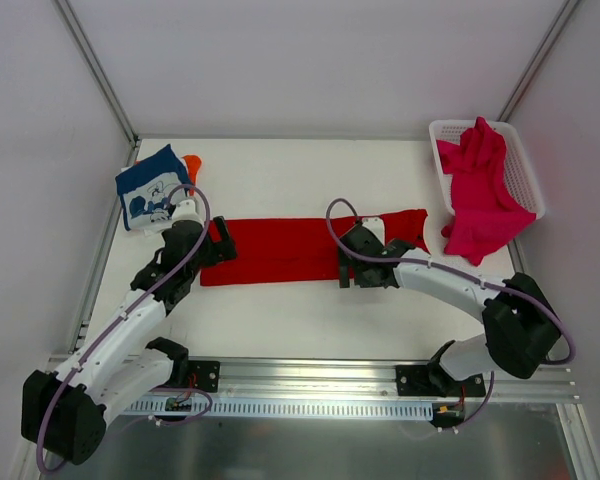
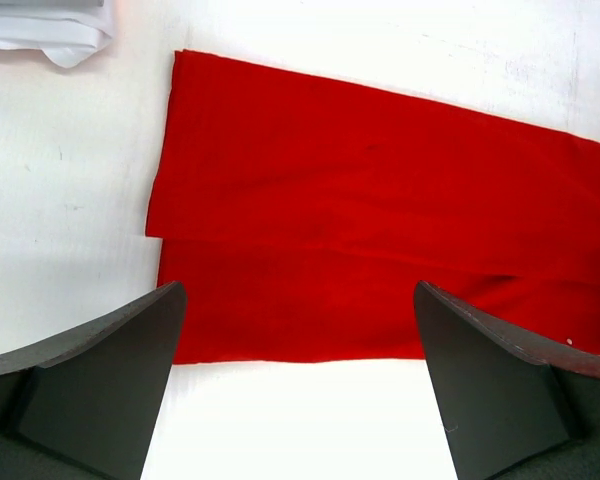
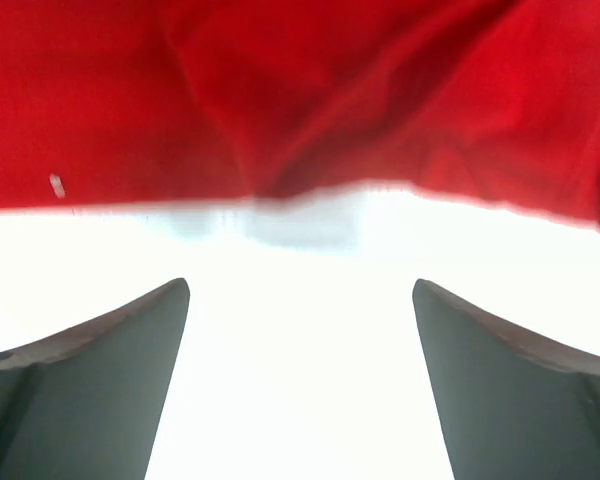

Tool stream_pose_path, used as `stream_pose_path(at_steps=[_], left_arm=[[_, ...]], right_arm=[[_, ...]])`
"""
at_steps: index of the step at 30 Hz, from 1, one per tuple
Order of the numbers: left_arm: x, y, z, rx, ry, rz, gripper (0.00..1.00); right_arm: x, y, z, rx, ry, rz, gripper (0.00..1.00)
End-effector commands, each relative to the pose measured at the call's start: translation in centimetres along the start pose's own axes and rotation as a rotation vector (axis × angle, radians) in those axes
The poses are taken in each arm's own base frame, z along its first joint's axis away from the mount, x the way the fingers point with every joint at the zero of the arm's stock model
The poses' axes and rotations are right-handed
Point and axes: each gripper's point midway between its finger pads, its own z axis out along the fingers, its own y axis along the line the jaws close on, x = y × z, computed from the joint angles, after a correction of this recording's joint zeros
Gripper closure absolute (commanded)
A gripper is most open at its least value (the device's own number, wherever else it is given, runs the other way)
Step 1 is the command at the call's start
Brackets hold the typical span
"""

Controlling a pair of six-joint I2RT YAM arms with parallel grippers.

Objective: Fold and stack the t-shirts
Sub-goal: Fold the other side of the tshirt into a rectangle

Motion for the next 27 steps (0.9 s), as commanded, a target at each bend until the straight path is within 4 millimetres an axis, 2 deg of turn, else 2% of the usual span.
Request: stream_pose_path(at_steps=[1,4,8,9,11,13,14,15,16,17,18,19,20,21,22,23,24,25,26,27], left_arm=[[0.4,-0.7,-0.3,0.040,0.005,-0.019,0.01],[0.5,-0.8,-0.3,0.049,0.008,-0.019,0.01],[0.2,-1.2,-0.7,0.075,-0.002,-0.009,0.01],[0.2,-1.6,-0.8,0.099,-0.001,0.016,0.01],[-0.3,-3.6,-0.8,0.205,-0.014,0.058,0.01],[0.8,-6.9,-1.0,0.391,0.052,0.127,0.01],[-0.1,-9.2,-1.4,0.492,0.032,0.148,0.01],[0.5,-11.4,-2.2,0.614,0.073,0.181,0.01],[1.6,-12.5,-1.5,0.657,0.136,0.197,0.01],[0.0,-14.9,-2.0,0.737,0.110,0.216,0.01],[0.8,-17.3,-2.9,0.850,0.152,0.252,0.01],[2.4,-18.5,-1.6,0.878,0.231,0.266,0.01],[0.4,-21.2,-2.1,0.950,0.206,0.287,0.01],[0.6,-23.2,-2.3,1.011,0.233,0.309,0.01],[2.6,-24.4,-0.6,1.024,0.314,0.315,0.01],[0.4,-27.0,-0.5,1.064,0.266,0.334,0.01],[0.6,-28.2,0.1,1.078,0.282,0.342,0.02],[3.0,-29.2,1.9,1.082,0.359,0.345,0.03],[1.3,-31.5,1.7,1.136,0.333,0.349,0.03],[1.5,-32.4,2.3,1.144,0.352,0.339,0.05]], right_arm=[[1.2,-1.2,-1.7,0.097,-0.044,0.030,0.00],[2.1,-0.7,-2.7,0.114,-0.049,0.007,0.00],[1.8,-0.5,-5.0,0.114,-0.124,0.012,0.00],[2.0,-0.6,-5.8,0.113,-0.135,-0.005,0.00],[0.8,-0.9,-7.8,0.090,-0.207,0.018,0.01],[0.2,-0.9,-10.0,0.033,-0.268,0.025,0.00],[-0.2,-1.3,-10.7,0.028,-0.307,0.033,0.00],[0.0,-1.3,-11.4,0.001,-0.327,0.039,0.01],[-0.1,-1.4,-11.9,-0.023,-0.347,0.052,0.01],[0.0,-1.9,-12.5,-0.061,-0.376,0.077,0.00],[0.2,-1.6,-13.0,-0.102,-0.391,0.086,0.00],[0.4,-1.7,-13.1,-0.126,-0.398,0.099,0.01],[0.9,-2.0,-13.2,-0.162,-0.403,0.111,0.01],[1.2,-1.9,-13.5,-0.189,-0.410,0.107,0.00],[1.3,-2.1,-13.6,-0.201,-0.415,0.121,0.00],[1.5,-2.5,-13.6,-0.202,-0.422,0.130,0.01],[2.1,-2.9,-13.7,-0.211,-0.423,0.126,0.00],[2.3,-3.2,-13.8,-0.219,-0.421,0.143,0.01],[2.4,-3.6,-13.8,-0.215,-0.427,0.148,0.00],[3.0,-3.9,-14.0,-0.228,-0.425,0.138,0.00]])
